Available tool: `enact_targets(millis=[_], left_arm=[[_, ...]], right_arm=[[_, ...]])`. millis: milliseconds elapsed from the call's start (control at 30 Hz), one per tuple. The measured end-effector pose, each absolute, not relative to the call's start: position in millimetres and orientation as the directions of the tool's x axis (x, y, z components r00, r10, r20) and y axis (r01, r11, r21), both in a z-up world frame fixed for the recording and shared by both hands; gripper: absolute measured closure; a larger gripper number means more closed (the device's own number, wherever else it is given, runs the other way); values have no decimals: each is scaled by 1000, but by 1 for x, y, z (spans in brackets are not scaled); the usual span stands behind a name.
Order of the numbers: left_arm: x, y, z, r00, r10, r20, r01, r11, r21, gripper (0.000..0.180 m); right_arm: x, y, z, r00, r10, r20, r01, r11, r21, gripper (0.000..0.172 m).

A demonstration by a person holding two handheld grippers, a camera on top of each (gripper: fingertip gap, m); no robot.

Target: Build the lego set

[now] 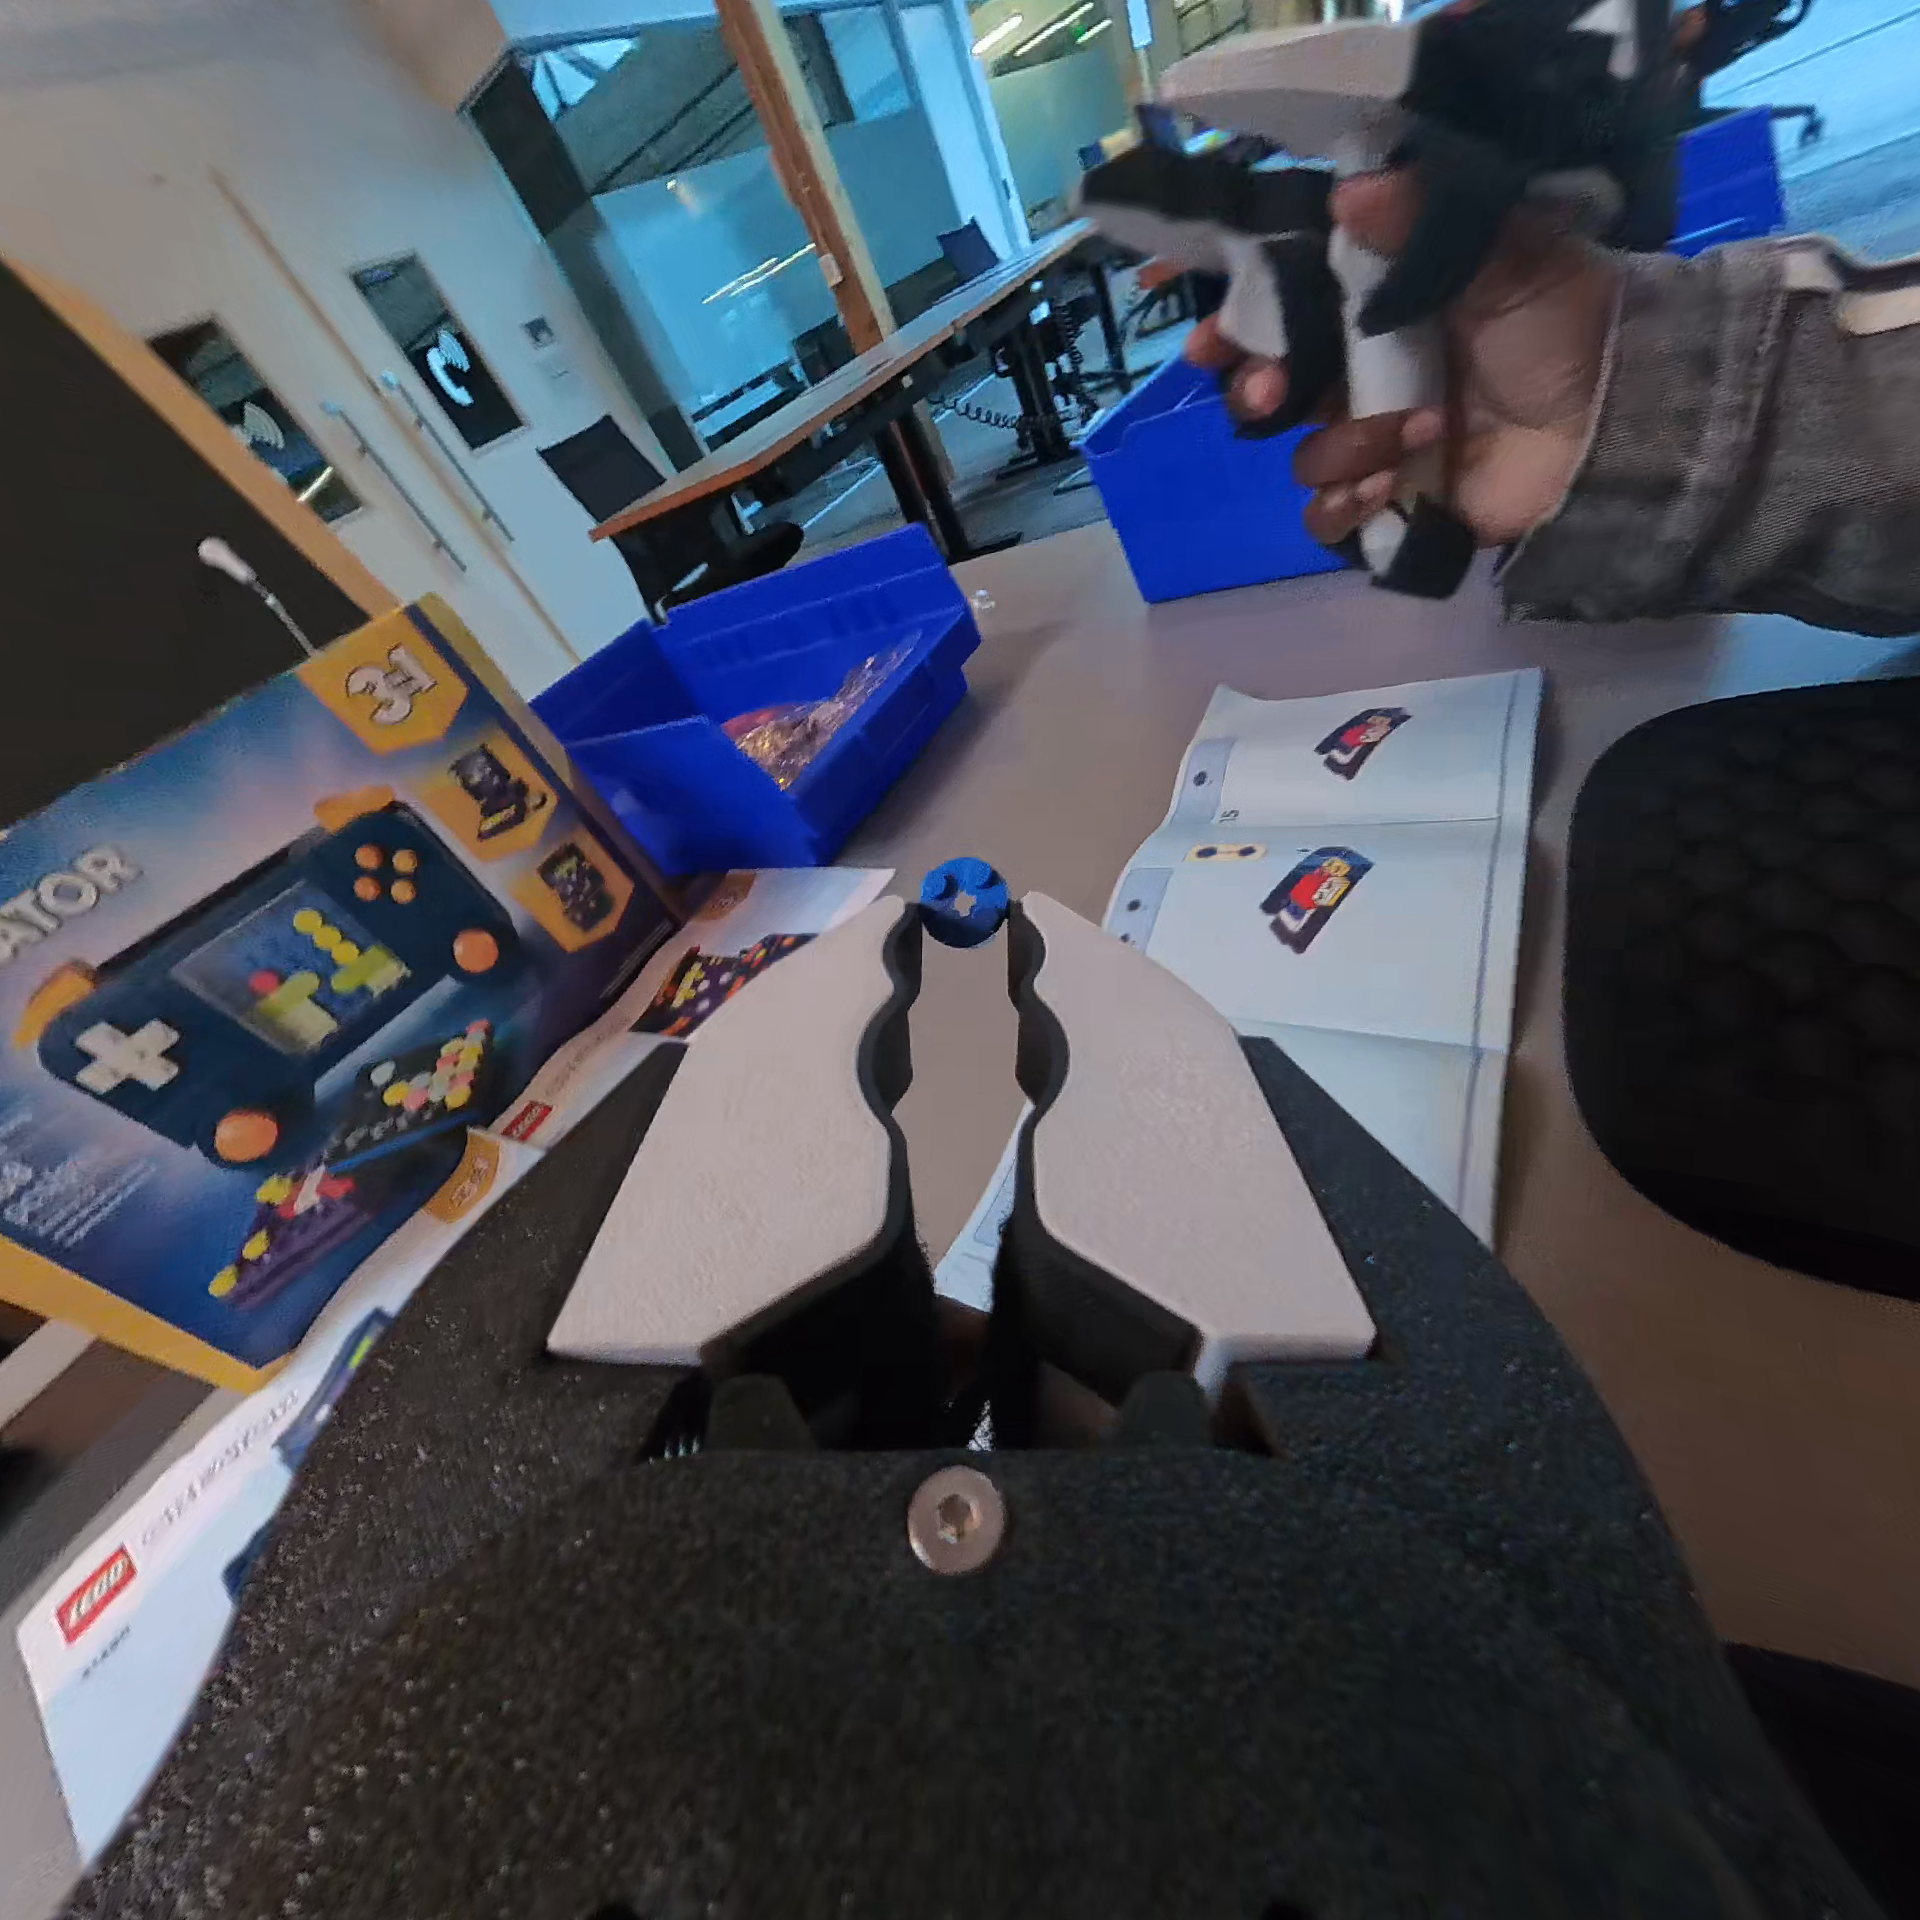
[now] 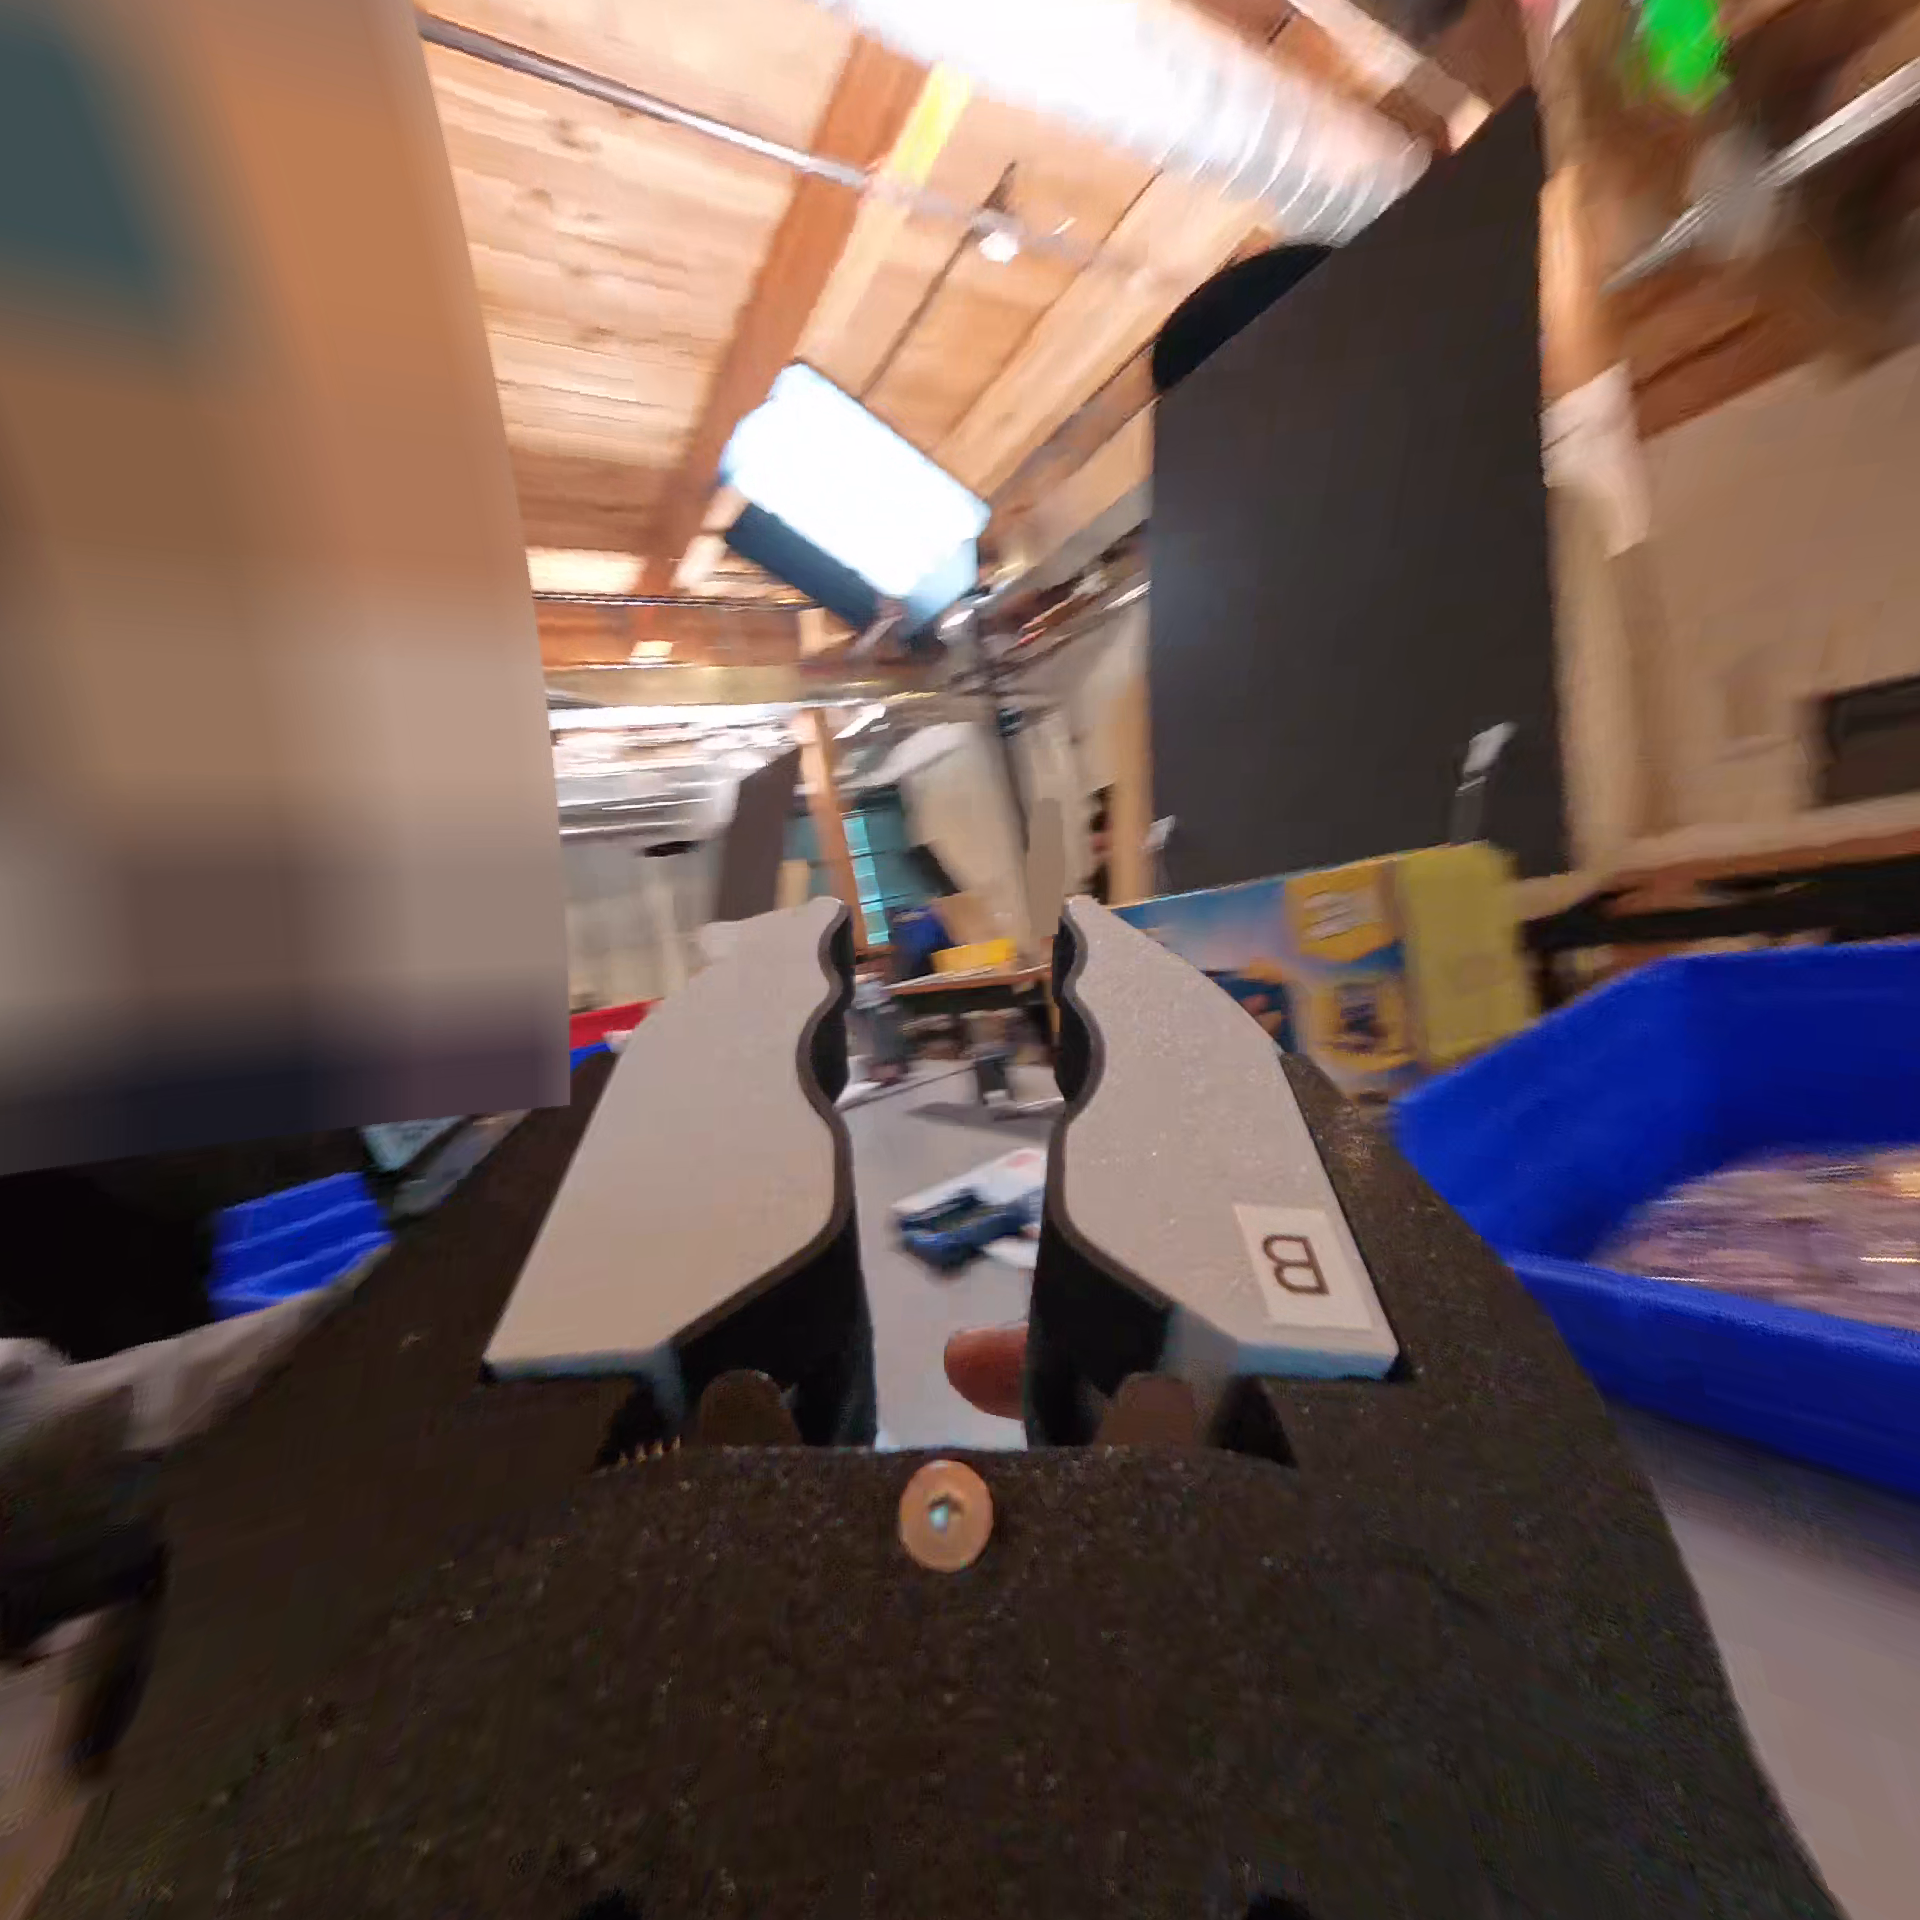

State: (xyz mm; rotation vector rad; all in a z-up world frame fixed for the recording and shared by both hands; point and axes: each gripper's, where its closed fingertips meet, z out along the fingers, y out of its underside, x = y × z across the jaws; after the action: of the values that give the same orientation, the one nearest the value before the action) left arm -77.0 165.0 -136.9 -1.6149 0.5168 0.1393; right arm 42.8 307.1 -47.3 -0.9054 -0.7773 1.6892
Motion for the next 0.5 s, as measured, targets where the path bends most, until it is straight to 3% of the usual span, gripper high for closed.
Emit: enact_targets(millis=[167,500], left_arm=[[-93,167,-150,915,-216,-341,-359,-49,-932,165],[-95,168,-159,885,-217,-412,-434,-66,-898,165]], right_arm=[[61,319,-41,-3,995,-96,-579,-80,-811,134],[60,326,-46,8,988,-153,-580,-120,-806,140]])
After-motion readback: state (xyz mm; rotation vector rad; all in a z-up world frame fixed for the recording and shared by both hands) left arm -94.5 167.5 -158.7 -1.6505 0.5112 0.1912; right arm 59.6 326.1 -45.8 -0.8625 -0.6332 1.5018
